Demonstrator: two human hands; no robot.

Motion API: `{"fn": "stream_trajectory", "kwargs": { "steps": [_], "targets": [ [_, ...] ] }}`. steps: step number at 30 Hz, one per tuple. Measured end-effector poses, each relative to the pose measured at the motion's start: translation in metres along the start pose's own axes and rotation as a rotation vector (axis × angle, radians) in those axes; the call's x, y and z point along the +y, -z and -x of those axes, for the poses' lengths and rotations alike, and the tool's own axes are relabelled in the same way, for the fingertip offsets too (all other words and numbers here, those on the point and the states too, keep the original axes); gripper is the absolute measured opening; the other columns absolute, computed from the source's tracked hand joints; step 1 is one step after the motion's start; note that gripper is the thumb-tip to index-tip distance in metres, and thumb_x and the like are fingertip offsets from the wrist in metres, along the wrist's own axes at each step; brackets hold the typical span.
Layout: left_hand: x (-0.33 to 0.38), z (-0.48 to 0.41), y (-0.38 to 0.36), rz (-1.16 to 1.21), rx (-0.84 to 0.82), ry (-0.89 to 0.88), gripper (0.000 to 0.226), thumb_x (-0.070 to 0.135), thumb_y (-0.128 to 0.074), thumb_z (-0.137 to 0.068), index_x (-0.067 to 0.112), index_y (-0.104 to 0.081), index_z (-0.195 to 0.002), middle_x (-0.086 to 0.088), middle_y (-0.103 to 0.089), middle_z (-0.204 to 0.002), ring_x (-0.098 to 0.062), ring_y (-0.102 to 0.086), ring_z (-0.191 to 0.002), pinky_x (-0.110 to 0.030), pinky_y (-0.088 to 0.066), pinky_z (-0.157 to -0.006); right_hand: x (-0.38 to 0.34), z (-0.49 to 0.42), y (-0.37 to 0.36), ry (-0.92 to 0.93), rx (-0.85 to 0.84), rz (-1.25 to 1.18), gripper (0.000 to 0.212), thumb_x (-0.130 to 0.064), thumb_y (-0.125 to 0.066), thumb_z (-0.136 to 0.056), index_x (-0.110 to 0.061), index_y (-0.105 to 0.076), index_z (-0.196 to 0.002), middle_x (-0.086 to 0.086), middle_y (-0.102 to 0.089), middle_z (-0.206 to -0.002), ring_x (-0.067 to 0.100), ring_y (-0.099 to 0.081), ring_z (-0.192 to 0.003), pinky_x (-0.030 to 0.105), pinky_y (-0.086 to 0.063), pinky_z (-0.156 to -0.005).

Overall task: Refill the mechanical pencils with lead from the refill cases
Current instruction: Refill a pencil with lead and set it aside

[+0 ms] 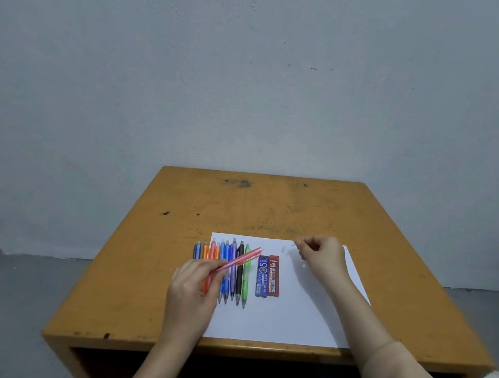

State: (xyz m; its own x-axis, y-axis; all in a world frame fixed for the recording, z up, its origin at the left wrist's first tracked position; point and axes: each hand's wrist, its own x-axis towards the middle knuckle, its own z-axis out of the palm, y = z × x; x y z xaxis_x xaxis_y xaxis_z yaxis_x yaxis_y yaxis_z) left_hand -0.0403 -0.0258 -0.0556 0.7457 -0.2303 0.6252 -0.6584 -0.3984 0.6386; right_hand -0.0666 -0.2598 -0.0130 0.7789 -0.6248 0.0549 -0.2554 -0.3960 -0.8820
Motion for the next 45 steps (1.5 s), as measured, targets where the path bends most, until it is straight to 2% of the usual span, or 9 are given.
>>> {"fn": "stream_trajectory", "kwargs": {
  "steps": [6, 18, 23, 27, 29, 32, 36, 40, 45],
  "targets": [
    [-0.003, 0.0, -0.002, -0.03, 0.007, -0.025, 0.021, 0.01, -0.073, -0.078, 0.016, -0.072, -0.099, 0.019, -0.061, -0.091, 0.001, -0.053, -0.09, -0.036, -0.054, -0.075, 0.006, -0.011, -0.008, 0.039, -0.065, 0.233, 0.016, -0.01, -0.056, -0.091, -0.007, -0.07, -0.083, 0.005, -0.064, -0.078, 0.016, -0.053, -0.073, 0.022, -0.036, -0.056],
    [-0.006, 0.0, -0.003, -0.065, -0.017, -0.062, 0.02, 0.015, -0.072, -0.08, 0.018, -0.071, -0.1, 0.018, -0.061, -0.092, 0.002, -0.052, -0.092, -0.029, -0.05, -0.074, 0.012, -0.013, -0.019, 0.082, -0.049, 0.318, 0.02, -0.008, -0.057, -0.088, -0.008, -0.074, -0.078, -0.012, -0.051, -0.062, 0.008, -0.048, -0.061, 0.013, -0.029, -0.049],
    [-0.006, -0.001, -0.004, -0.073, -0.016, -0.066, 0.022, 0.011, -0.074, -0.078, 0.017, -0.072, -0.099, 0.017, -0.062, -0.091, 0.003, -0.052, -0.09, -0.025, -0.046, -0.077, 0.014, -0.015, -0.02, 0.08, -0.026, 0.3, 0.018, -0.011, -0.058, -0.089, -0.01, -0.075, -0.084, -0.012, -0.046, -0.071, 0.013, -0.047, -0.075, 0.024, -0.028, -0.054],
    [-0.006, -0.001, -0.004, -0.071, -0.019, -0.063, 0.022, 0.012, -0.074, -0.079, 0.016, -0.072, -0.1, 0.016, -0.063, -0.092, 0.003, -0.051, -0.091, -0.022, -0.044, -0.077, 0.013, -0.015, -0.018, 0.038, -0.02, 0.205, 0.017, -0.014, -0.057, -0.092, -0.012, -0.074, -0.091, -0.006, -0.057, -0.07, 0.008, -0.05, -0.066, 0.01, -0.031, -0.053],
    [-0.007, 0.0, -0.004, -0.062, -0.015, -0.061, 0.021, 0.013, -0.072, -0.08, 0.016, -0.072, -0.1, 0.016, -0.063, -0.093, 0.002, -0.052, -0.092, -0.022, -0.045, -0.077, 0.011, -0.014, -0.015, 0.027, -0.01, 0.143, 0.017, -0.014, -0.056, -0.093, -0.014, -0.073, -0.093, -0.007, -0.059, -0.073, 0.004, -0.05, -0.065, 0.011, -0.033, -0.054],
    [-0.007, 0.0, -0.004, -0.055, -0.007, -0.072, 0.02, 0.014, -0.072, -0.08, 0.017, -0.072, -0.1, 0.014, -0.066, -0.091, 0.002, -0.054, -0.089, -0.022, -0.045, -0.077, 0.007, -0.011, -0.011, 0.049, 0.014, 0.039, 0.017, -0.01, -0.054, -0.094, -0.017, -0.07, -0.095, -0.001, -0.065, -0.084, 0.012, -0.057, -0.076, 0.015, -0.038, -0.059],
    [-0.004, -0.001, -0.003, -0.026, 0.007, -0.073, 0.021, 0.024, -0.064, -0.083, 0.016, -0.071, -0.101, 0.013, -0.066, -0.093, 0.002, -0.053, -0.09, -0.023, -0.047, -0.076, -0.004, 0.008, -0.016, 0.078, 0.028, -0.174, 0.02, -0.005, -0.056, -0.091, -0.019, -0.068, -0.097, 0.001, -0.067, -0.083, 0.016, -0.062, -0.079, 0.023, -0.048, -0.069],
    [-0.002, 0.0, -0.002, -0.01, 0.019, -0.055, 0.024, 0.027, -0.061, -0.084, 0.016, -0.069, -0.104, 0.017, -0.061, -0.098, 0.003, -0.054, -0.095, -0.028, -0.053, -0.074, -0.02, 0.038, -0.026, 0.069, -0.021, -0.425, 0.019, -0.003, -0.059, -0.09, -0.018, -0.066, -0.1, 0.012, -0.068, -0.084, 0.014, -0.066, -0.072, 0.022, -0.054, -0.064],
    [-0.001, 0.0, -0.002, -0.029, 0.033, -0.084, 0.021, 0.024, -0.062, -0.085, 0.015, -0.069, -0.103, 0.013, -0.064, -0.096, 0.0, -0.053, -0.091, -0.034, -0.054, -0.072, -0.03, 0.068, -0.041, 0.072, 0.014, -0.557, 0.019, -0.009, -0.067, -0.086, -0.021, -0.066, -0.101, 0.007, -0.07, -0.081, 0.014, -0.069, -0.075, 0.022, -0.055, -0.066]
  ]
}}
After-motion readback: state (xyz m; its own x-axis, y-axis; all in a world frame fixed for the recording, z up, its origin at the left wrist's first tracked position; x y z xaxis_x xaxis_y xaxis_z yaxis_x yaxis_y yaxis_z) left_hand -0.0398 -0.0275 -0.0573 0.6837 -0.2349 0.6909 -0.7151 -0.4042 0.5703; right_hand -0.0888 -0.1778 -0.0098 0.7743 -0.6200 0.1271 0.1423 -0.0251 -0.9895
